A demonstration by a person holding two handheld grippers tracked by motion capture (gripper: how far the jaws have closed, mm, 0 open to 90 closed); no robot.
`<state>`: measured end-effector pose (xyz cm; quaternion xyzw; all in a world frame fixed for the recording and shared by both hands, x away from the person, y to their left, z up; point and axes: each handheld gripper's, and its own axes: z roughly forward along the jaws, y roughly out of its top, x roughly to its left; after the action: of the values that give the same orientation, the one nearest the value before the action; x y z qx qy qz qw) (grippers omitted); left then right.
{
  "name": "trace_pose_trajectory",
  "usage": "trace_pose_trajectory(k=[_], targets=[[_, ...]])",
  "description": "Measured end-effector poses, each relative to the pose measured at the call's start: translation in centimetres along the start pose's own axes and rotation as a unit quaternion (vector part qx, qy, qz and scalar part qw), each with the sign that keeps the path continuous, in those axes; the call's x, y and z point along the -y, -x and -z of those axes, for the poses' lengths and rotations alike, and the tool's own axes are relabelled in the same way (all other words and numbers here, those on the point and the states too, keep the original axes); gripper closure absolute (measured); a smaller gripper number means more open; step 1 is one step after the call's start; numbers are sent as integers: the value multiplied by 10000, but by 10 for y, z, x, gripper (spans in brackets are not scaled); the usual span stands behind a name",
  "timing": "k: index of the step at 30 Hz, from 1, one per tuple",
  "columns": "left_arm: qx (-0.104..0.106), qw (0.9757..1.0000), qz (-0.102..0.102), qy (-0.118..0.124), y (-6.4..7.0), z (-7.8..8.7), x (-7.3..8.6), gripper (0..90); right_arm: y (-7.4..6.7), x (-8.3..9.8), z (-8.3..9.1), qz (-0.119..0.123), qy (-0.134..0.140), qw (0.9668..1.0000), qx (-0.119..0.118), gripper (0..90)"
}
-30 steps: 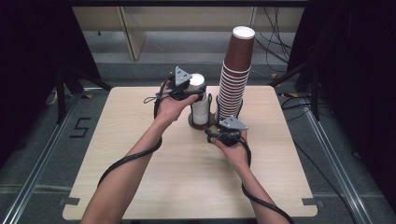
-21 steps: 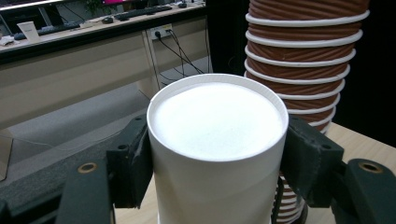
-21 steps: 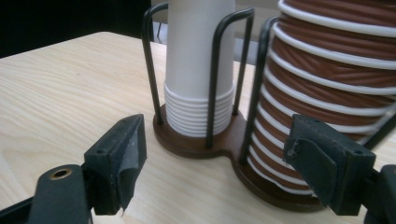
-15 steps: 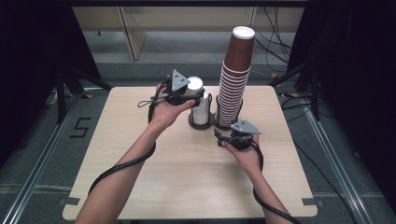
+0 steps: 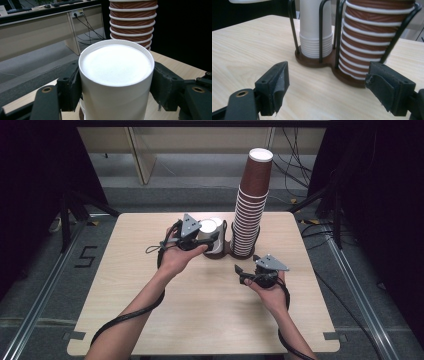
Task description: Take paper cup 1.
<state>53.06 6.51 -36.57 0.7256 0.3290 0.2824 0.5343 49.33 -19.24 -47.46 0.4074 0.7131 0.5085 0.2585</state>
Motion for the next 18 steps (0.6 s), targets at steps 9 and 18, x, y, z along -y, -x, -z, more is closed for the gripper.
trace_pose_trajectory(k=[9,18], targets=[[12,10000,-3,-34,8,4,18,322,-1,10,10,-52,68,10000,25,190],[123,9999,75,-8,21,5,32,321,-8,13,17,131,92,9999,1,166]])
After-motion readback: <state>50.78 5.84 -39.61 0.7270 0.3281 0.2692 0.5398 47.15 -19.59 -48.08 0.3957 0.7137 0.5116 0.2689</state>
